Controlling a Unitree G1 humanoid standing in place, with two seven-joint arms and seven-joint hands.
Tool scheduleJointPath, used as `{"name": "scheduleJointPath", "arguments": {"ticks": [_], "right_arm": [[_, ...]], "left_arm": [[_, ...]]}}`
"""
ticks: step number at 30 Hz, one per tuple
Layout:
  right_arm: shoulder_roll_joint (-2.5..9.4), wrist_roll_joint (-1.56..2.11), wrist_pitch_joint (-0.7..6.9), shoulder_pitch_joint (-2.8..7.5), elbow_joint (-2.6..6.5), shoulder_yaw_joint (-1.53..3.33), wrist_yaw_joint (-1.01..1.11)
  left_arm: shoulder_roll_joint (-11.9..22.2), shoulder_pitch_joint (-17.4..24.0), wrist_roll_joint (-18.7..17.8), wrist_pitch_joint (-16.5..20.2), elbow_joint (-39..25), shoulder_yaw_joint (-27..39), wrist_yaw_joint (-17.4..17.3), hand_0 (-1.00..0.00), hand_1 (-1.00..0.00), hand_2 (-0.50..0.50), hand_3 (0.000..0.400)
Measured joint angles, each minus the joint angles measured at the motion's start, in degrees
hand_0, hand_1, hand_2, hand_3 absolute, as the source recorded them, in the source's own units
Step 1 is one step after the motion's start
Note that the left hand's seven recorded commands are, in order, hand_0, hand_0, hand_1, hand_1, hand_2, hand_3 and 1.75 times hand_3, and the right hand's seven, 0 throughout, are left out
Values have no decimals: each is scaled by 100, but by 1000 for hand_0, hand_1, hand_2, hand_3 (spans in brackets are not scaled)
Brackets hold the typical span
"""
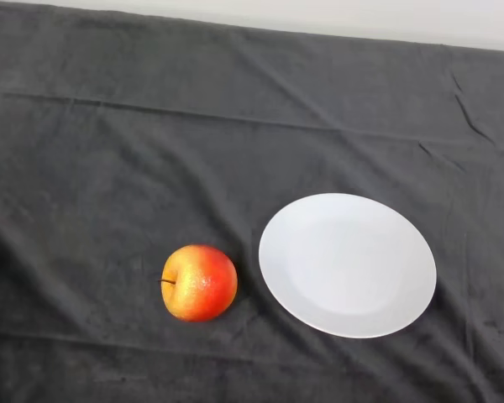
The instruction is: Move the apple to the plate
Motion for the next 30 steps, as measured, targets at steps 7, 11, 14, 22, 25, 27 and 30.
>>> {"name": "scheduleJointPath", "arguments": {"ticks": [7,11,14,22,25,27,30], "right_arm": [[7,0,0,-7,-2,2,0],[2,1,1,-3,-4,2,0],[3,1,0,-5,-7,3,0],[3,3,1,-9,-10,14,0],[4,3,1,-10,-13,18,0],[3,4,1,-10,-17,18,0],[5,8,1,-11,-21,26,0]], "left_arm": [[-117,300,175,756,-1396,-312,5,0,0,0,0],[-172,444,280,1119,-2038,-526,-63,0,0,0,0],[-236,568,370,1230,-2391,-726,-89,0,0,0,0],[-340,592,659,1261,-2440,-1362,-338,0,0,0,0],[-342,592,777,1258,-2440,-1485,-506,0,0,0,0],[-341,592,791,1257,-2439,-1568,-659,0,0,0,0],[-340,592,847,1257,-2439,-1660,-936,0,0,0,0]]}}
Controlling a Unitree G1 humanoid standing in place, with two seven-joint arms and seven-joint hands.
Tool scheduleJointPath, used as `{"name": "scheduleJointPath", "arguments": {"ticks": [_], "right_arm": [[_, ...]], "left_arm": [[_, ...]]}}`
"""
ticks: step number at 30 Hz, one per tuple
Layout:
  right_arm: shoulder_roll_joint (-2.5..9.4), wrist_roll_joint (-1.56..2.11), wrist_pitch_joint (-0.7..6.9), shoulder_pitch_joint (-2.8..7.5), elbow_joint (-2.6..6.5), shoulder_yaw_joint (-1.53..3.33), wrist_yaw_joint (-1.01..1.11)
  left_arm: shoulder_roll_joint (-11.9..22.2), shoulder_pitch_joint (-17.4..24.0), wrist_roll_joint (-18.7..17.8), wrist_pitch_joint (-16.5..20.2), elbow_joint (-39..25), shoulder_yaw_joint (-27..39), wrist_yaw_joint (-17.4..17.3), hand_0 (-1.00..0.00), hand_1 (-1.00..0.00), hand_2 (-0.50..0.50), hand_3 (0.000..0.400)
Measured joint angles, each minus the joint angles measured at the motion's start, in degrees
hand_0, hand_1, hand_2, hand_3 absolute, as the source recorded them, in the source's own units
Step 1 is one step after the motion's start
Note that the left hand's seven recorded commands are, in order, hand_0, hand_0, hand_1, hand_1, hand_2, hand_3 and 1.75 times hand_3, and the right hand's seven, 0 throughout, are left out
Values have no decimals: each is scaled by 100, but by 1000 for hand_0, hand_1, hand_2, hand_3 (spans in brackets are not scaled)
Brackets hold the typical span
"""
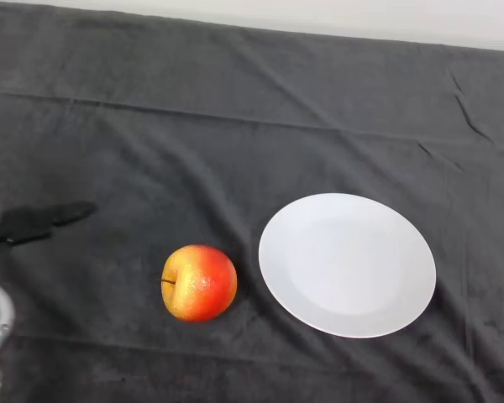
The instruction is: Move the apple to the plate
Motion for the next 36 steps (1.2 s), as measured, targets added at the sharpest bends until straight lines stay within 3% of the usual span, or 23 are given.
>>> {"name": "scheduleJointPath", "arguments": {"ticks": [16,36], "right_arm": [[2,14,3,-1,-27,16,0],[2,19,5,-5,-28,29,2]], "left_arm": [[105,1,520,14,2,-682,-858,0,0,0,0],[122,-11,808,9,279,-1104,-1425,0,0,0,0]]}}
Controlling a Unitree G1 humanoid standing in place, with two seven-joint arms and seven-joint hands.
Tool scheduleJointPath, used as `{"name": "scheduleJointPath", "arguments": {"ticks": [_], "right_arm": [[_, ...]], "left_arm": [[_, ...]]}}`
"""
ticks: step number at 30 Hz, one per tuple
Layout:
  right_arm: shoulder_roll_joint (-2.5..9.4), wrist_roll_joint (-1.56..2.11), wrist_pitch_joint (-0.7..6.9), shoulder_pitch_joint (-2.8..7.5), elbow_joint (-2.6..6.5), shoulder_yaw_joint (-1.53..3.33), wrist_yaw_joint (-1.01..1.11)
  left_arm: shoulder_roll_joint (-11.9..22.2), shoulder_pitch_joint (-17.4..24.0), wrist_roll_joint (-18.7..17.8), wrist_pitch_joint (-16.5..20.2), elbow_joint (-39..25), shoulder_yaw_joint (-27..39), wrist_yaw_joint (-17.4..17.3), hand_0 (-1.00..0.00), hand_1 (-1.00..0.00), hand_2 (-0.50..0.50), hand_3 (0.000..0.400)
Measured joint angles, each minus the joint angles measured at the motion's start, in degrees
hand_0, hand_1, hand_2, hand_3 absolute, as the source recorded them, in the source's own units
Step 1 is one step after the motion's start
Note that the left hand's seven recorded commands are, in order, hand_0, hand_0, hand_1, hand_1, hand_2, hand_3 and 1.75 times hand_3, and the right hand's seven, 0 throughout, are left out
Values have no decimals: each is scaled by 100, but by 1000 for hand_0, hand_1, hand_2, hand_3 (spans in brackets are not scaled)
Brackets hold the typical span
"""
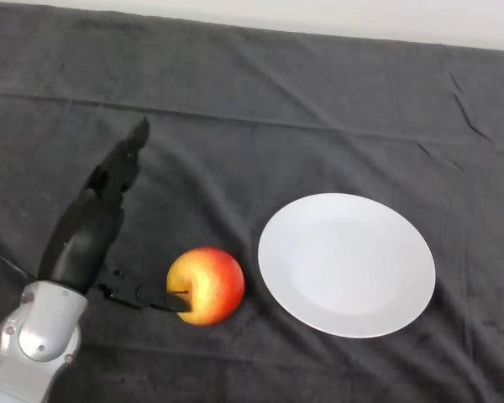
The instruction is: Move the apple to the plate
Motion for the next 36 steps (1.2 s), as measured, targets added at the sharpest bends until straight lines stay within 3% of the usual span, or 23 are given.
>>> {"name": "scheduleJointPath", "arguments": {"ticks": [21,22,23,24,25,27,28,35,36], "right_arm": [[1,12,1,-6,2,25,1],[1,14,1,-7,2,31,1],[1,14,1,-7,1,33,1],[1,16,1,-6,2,34,1],[1,16,1,-7,2,34,1],[1,18,2,-11,1,35,1],[2,17,2,-14,2,36,1],[0,17,2,-12,2,41,1],[-1,18,2,-12,2,41,1]], "left_arm": [[-284,-260,128,-12,616,-549,-106,0,0,0,0],[-287,-269,129,-12,618,-610,-116,-78,0,-39,31],[-301,-270,127,-12,624,-636,-128,-314,0,-157,125],[-324,-288,127,-13,650,-636,-129,-945,-20,-463,378],[-337,-326,126,-13,714,-637,-134,-1000,-133,-433,400],[-353,-438,126,-13,902,-661,-154,-1000,-357,-322,400],[-365,-477,126,-13,968,-661,-160,-1000,-541,-229,400],[-488,-587,117,-13,1074,-789,-160,-1000,-1000,0,400],[-489,-643,113,-13,1110,-838,-160,-1000,-1000,0,400]]}}
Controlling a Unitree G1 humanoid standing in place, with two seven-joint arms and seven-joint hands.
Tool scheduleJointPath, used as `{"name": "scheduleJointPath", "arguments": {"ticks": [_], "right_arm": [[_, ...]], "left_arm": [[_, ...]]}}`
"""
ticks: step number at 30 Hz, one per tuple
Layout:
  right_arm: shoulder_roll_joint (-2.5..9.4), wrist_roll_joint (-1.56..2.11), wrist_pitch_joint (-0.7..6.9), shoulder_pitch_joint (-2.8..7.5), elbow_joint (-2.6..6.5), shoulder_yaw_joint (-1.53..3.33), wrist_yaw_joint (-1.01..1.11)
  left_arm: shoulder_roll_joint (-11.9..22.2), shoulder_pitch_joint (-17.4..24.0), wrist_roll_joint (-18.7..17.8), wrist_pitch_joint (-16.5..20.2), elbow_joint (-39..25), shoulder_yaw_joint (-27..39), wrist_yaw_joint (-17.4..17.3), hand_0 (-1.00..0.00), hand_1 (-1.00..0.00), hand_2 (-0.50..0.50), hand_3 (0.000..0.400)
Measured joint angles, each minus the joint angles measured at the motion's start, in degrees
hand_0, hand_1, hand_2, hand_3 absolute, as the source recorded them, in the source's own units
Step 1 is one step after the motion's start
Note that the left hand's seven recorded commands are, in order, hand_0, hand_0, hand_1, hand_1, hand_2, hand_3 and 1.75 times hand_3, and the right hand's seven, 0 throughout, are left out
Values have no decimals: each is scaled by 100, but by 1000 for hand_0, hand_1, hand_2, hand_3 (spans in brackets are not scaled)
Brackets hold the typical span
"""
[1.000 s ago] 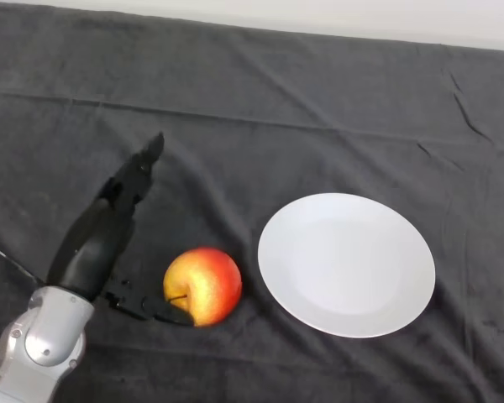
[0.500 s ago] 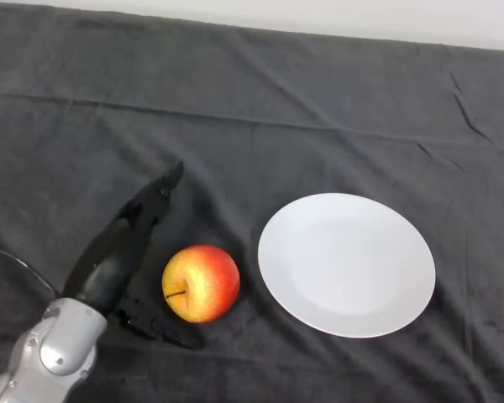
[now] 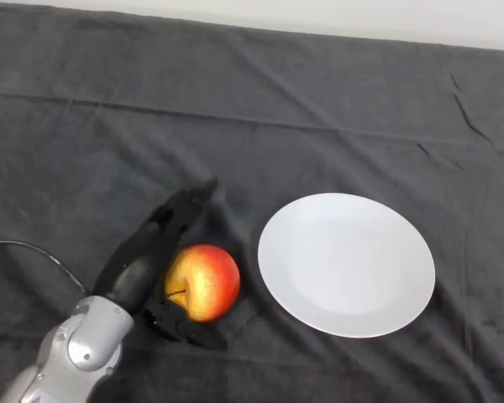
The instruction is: Move the apple to the plate
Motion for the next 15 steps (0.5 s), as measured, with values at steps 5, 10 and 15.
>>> {"name": "scheduleJointPath", "arguments": {"ticks": [5,10,15], "right_arm": [[2,-1,0,-5,0,1,0],[0,-1,0,-5,0,2,1],[0,0,0,-5,0,3,1]], "left_arm": [[-33,-260,-80,1,35,-16,-14,-1000,-1000,0,400],[-33,-554,-215,20,37,2,-130,-1000,-1000,0,400],[-38,-850,-267,90,38,17,-151,-1000,-1000,0,400]]}}
